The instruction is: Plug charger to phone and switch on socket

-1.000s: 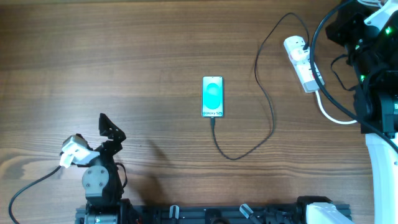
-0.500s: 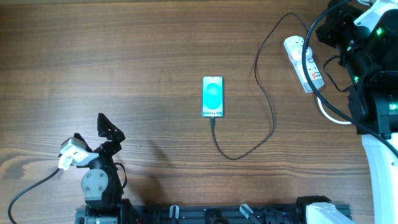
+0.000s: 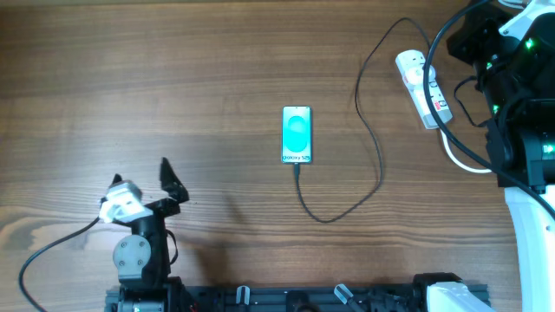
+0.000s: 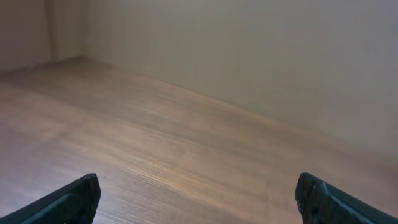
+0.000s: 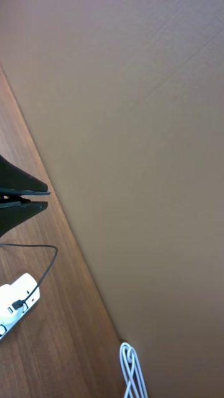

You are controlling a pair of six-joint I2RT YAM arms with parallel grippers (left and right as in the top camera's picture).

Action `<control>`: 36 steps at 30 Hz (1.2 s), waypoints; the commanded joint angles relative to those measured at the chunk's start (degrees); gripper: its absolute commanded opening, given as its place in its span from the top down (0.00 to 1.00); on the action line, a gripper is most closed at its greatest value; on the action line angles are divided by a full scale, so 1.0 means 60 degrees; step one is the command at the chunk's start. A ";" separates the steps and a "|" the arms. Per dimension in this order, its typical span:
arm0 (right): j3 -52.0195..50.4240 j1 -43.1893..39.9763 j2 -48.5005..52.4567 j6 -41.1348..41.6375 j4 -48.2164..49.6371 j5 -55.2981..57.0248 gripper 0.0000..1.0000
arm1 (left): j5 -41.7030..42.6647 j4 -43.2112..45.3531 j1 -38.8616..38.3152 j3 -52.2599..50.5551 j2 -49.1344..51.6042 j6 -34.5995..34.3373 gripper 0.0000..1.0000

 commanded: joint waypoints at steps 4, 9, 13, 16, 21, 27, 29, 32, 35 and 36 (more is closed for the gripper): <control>-0.0007 0.0029 -0.0168 -0.0131 0.0109 0.0229 0.94 | 0.1169 -0.0087 0.0051 -0.0113 0.0295 0.1413 0.00; -0.0007 0.0029 -0.0222 -0.0124 0.0193 0.0226 0.94 | 0.1169 -0.0084 0.0051 -0.0113 0.0696 0.1413 0.00; -0.0007 0.0029 -0.0248 -0.0124 0.0182 0.0222 0.94 | 0.1169 -0.0084 0.0051 -0.0113 0.0823 0.1413 0.00; -0.0007 0.0029 -0.0248 -0.0120 0.0146 0.0219 0.93 | 0.1169 -0.0087 0.0051 -0.0113 0.0827 0.1413 0.00; -0.0007 0.0029 -0.0284 -0.0102 0.0131 0.0080 0.93 | 0.1169 -0.0084 0.0047 -0.0113 0.0747 0.1413 0.00; -0.0007 0.0029 -0.0641 -0.0098 0.0131 0.0076 0.93 | 0.1169 -0.0080 0.0044 -0.0117 0.0331 0.1410 0.00; -0.0007 0.0029 -0.0696 -0.0106 0.0138 0.0084 0.93 | 0.1169 -0.0080 0.0044 -0.0117 -0.0109 0.1410 0.00; -0.0007 0.0029 -0.0805 -0.0102 0.0157 0.0084 0.92 | 0.1169 0.0018 0.0051 -0.0160 -0.0113 0.1410 0.00; -0.0007 0.0029 -0.0951 -0.0109 0.0164 0.0084 0.92 | 0.1169 0.0022 0.0047 -0.0160 -0.0113 0.1410 0.00; -0.0007 0.0029 -0.0984 -0.0131 0.0164 0.0087 0.92 | 0.1169 0.0022 0.0051 -0.0160 -0.0113 0.1410 0.00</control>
